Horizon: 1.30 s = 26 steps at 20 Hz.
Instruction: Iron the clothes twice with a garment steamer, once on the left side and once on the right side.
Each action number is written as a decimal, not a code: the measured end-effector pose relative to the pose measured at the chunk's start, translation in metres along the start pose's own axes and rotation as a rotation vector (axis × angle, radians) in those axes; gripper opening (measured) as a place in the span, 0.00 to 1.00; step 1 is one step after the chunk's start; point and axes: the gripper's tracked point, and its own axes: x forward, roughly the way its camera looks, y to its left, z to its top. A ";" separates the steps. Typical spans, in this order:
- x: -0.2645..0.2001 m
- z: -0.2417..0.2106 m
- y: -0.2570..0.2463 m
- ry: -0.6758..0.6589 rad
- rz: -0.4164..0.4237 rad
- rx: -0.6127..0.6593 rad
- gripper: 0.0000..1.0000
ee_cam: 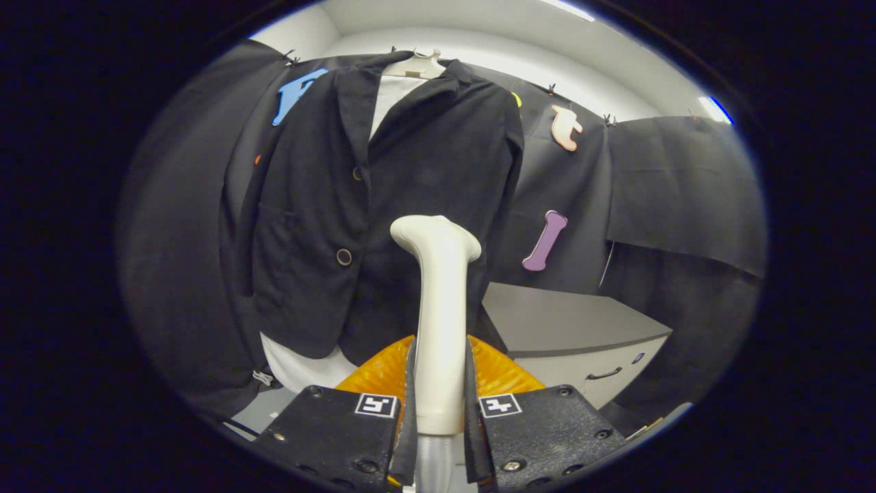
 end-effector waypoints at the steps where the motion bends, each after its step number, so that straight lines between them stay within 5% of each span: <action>1: -0.001 -0.009 0.003 0.013 0.003 -0.005 0.30; 18: 0.001 -0.169 0.029 0.307 0.056 -0.052 0.31; 26: -0.014 -0.162 0.027 0.309 0.038 -0.028 0.30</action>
